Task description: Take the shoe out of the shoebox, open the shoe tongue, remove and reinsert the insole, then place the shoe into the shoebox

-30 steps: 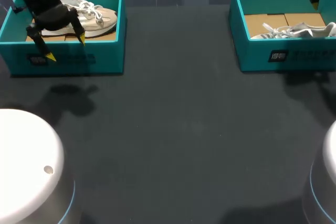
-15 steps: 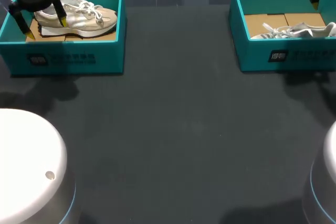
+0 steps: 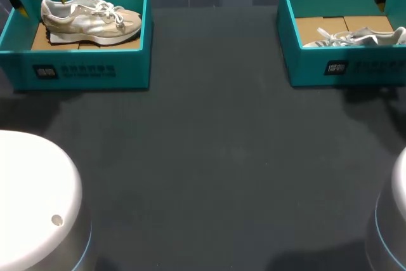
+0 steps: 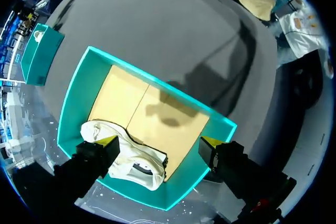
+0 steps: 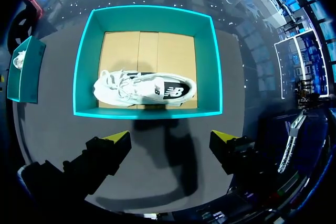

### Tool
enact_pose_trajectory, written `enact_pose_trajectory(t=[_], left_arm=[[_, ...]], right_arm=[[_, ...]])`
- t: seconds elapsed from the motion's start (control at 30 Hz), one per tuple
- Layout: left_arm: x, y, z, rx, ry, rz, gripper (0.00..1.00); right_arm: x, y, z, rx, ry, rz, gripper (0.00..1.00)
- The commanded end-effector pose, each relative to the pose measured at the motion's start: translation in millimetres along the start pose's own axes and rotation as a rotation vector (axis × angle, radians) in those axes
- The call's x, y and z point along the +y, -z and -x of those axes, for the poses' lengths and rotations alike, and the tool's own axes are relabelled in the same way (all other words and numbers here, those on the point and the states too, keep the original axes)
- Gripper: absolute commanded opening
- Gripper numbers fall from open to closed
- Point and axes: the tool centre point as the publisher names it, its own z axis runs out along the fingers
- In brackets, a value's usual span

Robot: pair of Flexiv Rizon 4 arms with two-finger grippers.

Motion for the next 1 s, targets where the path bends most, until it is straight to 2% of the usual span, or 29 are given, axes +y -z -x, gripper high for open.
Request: enact_pose_trajectory(t=[0.03, 0.27, 0.4, 0.77, 0.83, 1.0], left_arm=[[44.6, 0.6, 6.3, 0.018, -0.041, -0.039, 1.0], [99.2, -2.2, 3.8, 0.042, -0.133, 0.002, 1.0], [128.0, -3.2, 3.5, 0.013, -0.236, -0.043, 1.0], [128.0, -3.2, 3.5, 0.013, -0.236, -0.043, 1.0], [130.8, -10.1, 7.3, -0.004, -0.286, -0.077, 1.0], [143.3, -30.5, 16.0, 0.0, -0.342, -0.072, 1.0]], right_arm=[[-0.5, 0.2, 0.1, 0.0, 0.0, 0.0, 1.0], [-0.5, 0.2, 0.1, 0.0, 0.0, 0.0, 1.0], [-0.5, 0.2, 0.1, 0.0, 0.0, 0.0, 1.0], [-0.5, 0.2, 0.1, 0.0, 0.0, 0.0, 1.0], [-0.5, 0.2, 0.1, 0.0, 0.0, 0.0, 1.0], [-0.5, 0.2, 0.1, 0.0, 0.0, 0.0, 1.0]])
